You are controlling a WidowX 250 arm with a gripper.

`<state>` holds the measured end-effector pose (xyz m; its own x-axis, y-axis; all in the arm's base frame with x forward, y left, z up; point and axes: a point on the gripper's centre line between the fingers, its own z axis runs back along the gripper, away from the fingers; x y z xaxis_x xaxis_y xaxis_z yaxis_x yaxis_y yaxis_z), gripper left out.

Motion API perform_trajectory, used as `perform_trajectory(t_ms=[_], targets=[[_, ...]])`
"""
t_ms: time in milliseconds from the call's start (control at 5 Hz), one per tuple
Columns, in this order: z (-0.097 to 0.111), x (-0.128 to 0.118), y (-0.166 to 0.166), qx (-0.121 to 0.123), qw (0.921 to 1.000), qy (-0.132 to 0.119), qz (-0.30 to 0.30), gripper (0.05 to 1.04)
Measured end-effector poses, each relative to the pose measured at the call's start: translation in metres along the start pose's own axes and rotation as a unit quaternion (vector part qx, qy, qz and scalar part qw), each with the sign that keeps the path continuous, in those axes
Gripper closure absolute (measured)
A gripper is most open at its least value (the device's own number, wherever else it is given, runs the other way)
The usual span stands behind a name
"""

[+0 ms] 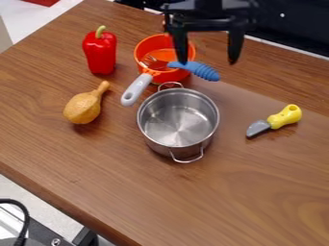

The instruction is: Put the blue had blender in the orange pot

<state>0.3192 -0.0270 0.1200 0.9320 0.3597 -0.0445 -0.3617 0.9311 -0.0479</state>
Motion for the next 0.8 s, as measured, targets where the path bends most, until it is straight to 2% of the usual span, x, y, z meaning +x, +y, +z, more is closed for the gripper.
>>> perform_trajectory(t_ms=[200, 400, 600, 800], targets=[[-0.005, -0.019, 0.009, 0.005, 0.999, 0.013, -0.042, 0.083], [-0.009, -0.029, 0.023, 0.0, 0.9958, 0.034, -0.085, 0.083], [-0.007, -0.043, 0.043, -0.014, 0.9895, 0.05, -0.135, 0.083], [0.003, -0.054, 0.077, -0.026, 0.9855, 0.023, -0.166, 0.083]])
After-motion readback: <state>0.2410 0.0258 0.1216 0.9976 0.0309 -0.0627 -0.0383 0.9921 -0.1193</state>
